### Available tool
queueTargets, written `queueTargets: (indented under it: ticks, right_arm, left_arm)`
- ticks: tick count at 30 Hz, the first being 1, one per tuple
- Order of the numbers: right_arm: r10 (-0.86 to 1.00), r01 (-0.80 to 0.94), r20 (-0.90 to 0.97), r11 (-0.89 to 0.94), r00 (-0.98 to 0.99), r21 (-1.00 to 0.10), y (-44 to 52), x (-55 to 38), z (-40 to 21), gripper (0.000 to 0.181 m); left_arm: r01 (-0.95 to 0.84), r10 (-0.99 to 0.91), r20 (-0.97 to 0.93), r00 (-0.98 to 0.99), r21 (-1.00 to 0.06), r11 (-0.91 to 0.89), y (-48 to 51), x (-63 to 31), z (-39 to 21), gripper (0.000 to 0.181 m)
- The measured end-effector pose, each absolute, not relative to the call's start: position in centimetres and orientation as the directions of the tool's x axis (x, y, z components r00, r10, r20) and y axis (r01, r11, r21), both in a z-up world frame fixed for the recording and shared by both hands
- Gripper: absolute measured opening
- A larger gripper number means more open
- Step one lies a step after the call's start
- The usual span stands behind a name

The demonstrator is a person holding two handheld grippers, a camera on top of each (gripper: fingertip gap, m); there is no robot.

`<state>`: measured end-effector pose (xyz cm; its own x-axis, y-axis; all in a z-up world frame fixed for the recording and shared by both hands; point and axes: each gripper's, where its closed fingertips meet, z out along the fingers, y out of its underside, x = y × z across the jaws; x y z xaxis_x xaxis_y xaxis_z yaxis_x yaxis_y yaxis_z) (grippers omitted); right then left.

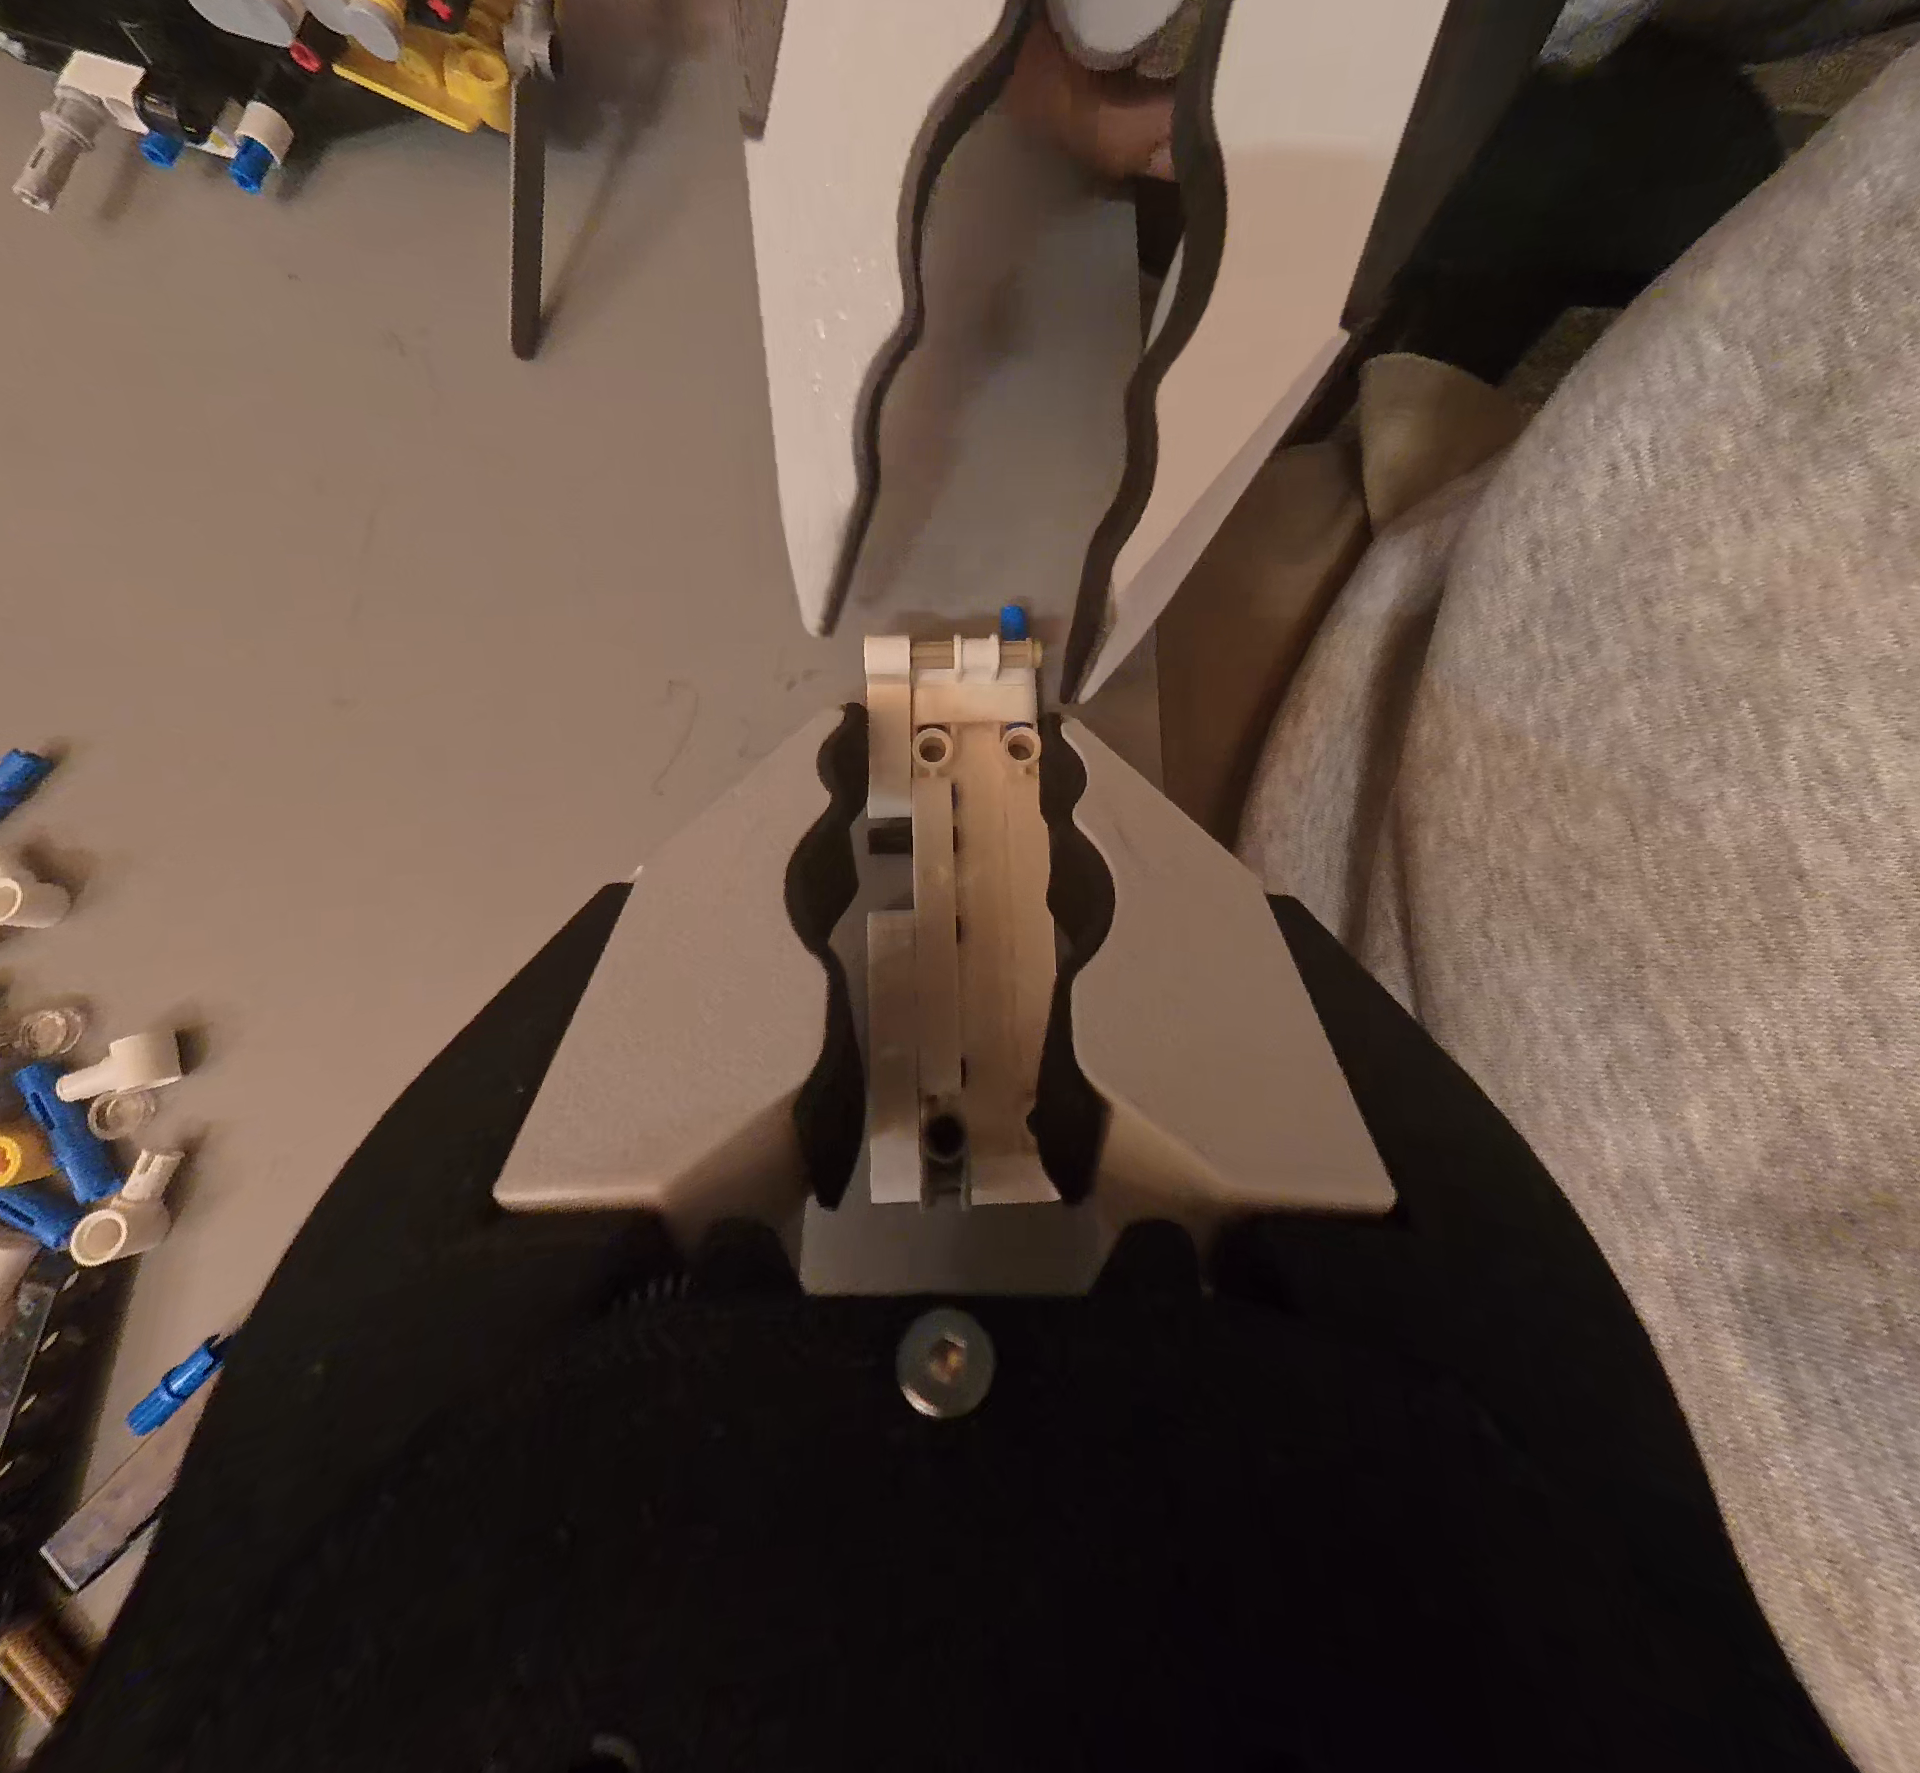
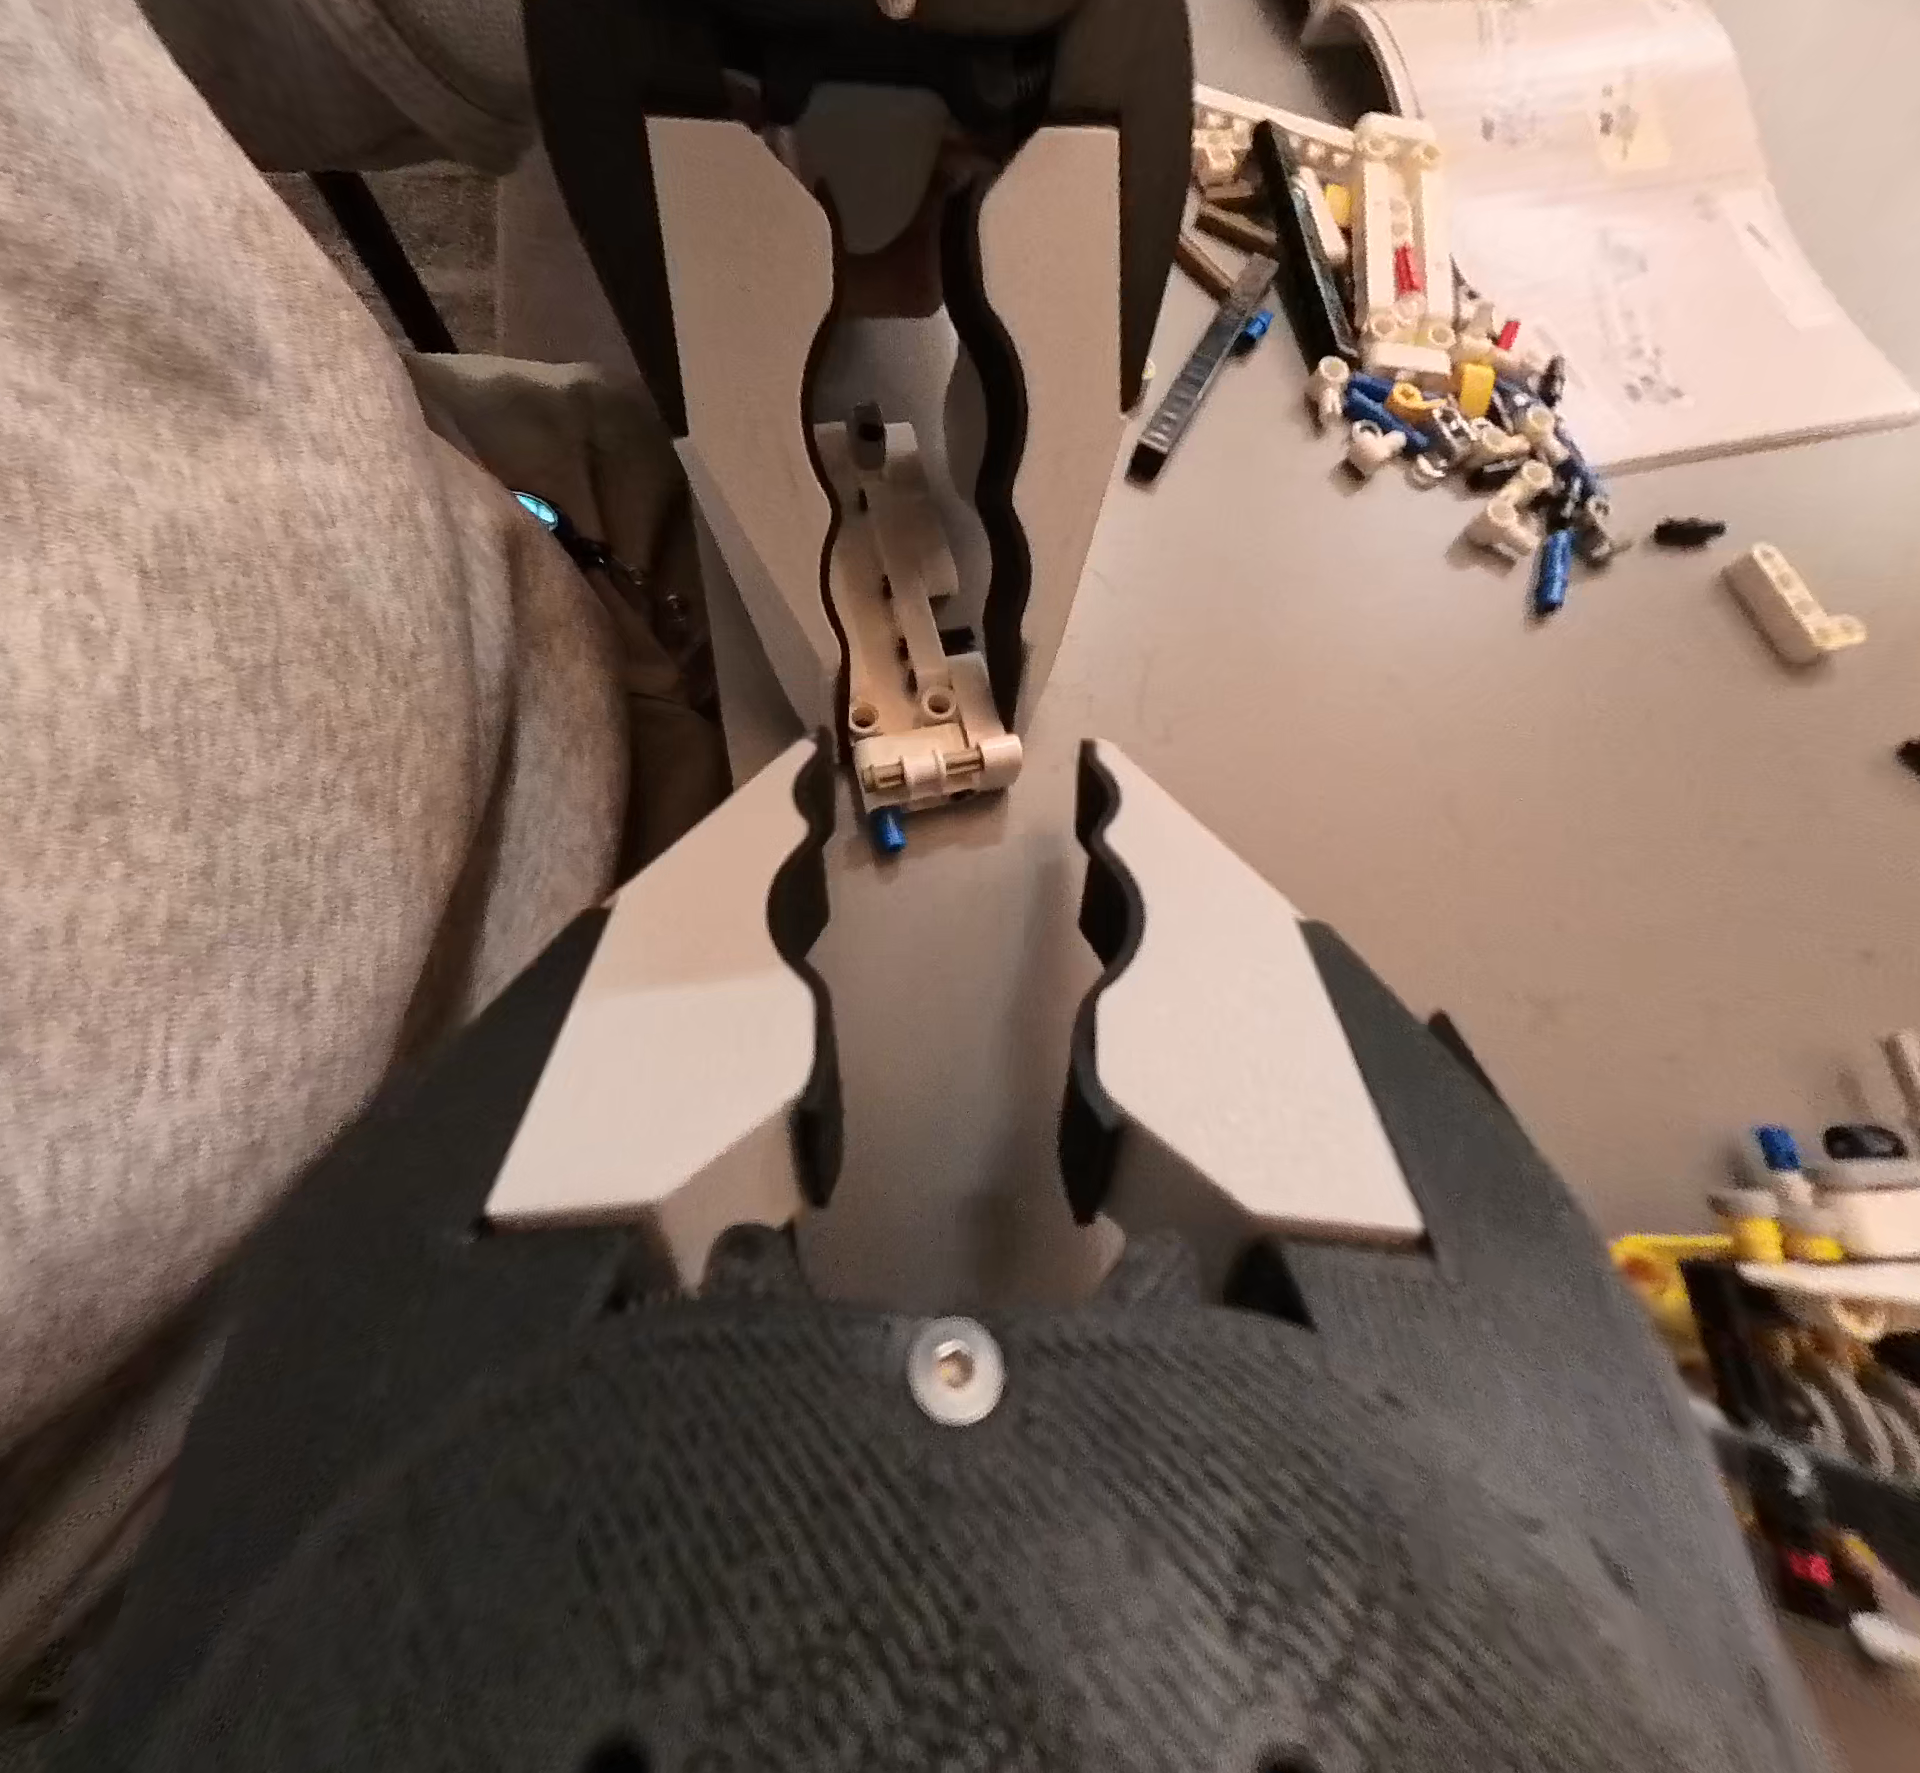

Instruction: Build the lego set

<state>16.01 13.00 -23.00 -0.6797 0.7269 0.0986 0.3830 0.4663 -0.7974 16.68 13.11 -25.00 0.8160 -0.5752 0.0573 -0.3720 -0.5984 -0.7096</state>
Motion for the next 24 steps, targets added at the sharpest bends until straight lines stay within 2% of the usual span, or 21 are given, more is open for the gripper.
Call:
queueTargets:
  ticks: [4,11,20,24]
  right_arm:
    - [0.678,0.391,0.095,0.526,-0.729,-0.755,12.77,16.15,-24.10,0.033]
    - [0.656,0.394,0.068,0.529,-0.752,-0.751,12.73,16.19,-24.11,0.031]
    - [0.671,0.383,0.095,0.528,-0.736,-0.758,12.74,16.01,-24.06,0.033]
    - [0.674,0.368,0.094,0.509,-0.733,-0.778,12.79,15.93,-23.58,0.043]
  left_arm:
    - [-0.374,-0.582,0.063,0.811,-0.710,-0.597,13.04,16.78,-24.99,0.033]
    - [-0.373,-0.583,0.065,0.810,-0.710,-0.597,13.02,16.81,-24.99,0.033]
    - [-0.369,-0.583,0.072,0.810,-0.710,-0.600,13.03,16.81,-24.97,0.033]
    - [-0.369,-0.583,0.072,0.809,-0.710,-0.600,13.03,16.81,-24.97,0.033]
